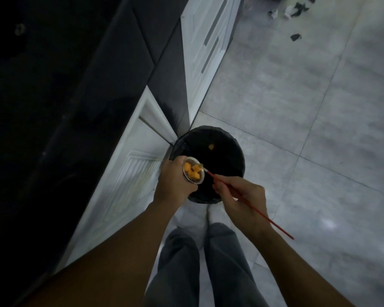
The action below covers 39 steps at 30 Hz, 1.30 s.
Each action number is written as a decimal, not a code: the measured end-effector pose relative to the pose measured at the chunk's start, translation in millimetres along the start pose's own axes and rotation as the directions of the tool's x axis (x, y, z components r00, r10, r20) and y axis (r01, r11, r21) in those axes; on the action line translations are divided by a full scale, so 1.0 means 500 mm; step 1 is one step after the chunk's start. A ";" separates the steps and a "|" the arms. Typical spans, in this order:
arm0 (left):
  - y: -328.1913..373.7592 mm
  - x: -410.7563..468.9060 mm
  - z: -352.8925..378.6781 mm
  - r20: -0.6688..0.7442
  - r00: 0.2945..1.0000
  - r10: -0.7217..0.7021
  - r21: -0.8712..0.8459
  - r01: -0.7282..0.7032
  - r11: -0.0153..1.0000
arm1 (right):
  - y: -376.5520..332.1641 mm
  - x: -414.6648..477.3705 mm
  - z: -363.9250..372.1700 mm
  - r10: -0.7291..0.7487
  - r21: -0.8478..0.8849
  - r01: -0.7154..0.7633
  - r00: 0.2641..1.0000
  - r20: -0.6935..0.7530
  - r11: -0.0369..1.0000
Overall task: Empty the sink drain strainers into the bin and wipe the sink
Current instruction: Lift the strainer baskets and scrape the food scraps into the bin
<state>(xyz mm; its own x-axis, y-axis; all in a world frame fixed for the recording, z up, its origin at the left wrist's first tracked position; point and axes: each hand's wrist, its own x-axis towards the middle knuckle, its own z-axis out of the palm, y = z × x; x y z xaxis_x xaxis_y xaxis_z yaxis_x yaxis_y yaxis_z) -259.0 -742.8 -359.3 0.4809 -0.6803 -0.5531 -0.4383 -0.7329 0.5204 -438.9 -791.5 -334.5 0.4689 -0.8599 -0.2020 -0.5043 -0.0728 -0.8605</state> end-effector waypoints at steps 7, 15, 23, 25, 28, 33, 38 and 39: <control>0.003 0.002 0.004 0.020 1.000 0.002 0.008 -0.002 1.000 | -0.005 0.003 0.031 0.066 -0.032 -0.065 0.997 0.036 0.997; -0.005 0.004 0.005 -0.003 0.999 -0.040 -0.009 0.040 0.999 | 0.004 -0.012 0.009 0.045 0.032 -0.044 0.999 -0.030 0.999; -0.004 0.008 0.005 0.006 1.000 -0.013 -0.007 0.013 1.000 | -0.003 -0.003 0.027 0.103 0.021 -0.104 0.994 0.040 0.994; -0.004 0.008 0.004 0.004 1.000 -0.017 -0.011 0.017 1.000 | 0.000 -0.002 0.019 0.098 0.005 -0.098 0.995 0.025 0.995; -0.003 0.009 0.002 -0.003 1.000 -0.029 -0.010 0.029 1.000 | 0.009 -0.009 0.004 0.060 -0.009 -0.060 0.997 -0.040 0.998; -0.006 0.011 0.006 -0.011 0.999 -0.032 -0.003 0.032 0.999 | 0.015 -0.018 0.011 -0.009 0.019 0.010 0.996 -0.084 1.000; -0.004 0.010 0.010 0.014 1.000 -0.018 -0.009 0.018 1.000 | -0.008 -0.008 0.046 -0.058 0.049 0.057 0.998 0.007 0.997; -0.004 0.010 0.009 0.023 1.000 -0.011 -0.013 0.012 1.000 | -0.011 -0.004 0.051 -0.063 0.054 0.062 0.998 0.020 0.997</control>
<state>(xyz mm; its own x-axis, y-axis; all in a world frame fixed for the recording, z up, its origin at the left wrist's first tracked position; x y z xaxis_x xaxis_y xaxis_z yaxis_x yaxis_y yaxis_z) -259.5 -744.9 -366.0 0.4684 -0.6720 -0.5736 -0.4227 -0.7405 0.5224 -418.8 -776.5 -341.2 0.5144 -0.8431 -0.1567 -0.4346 -0.0988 -0.8952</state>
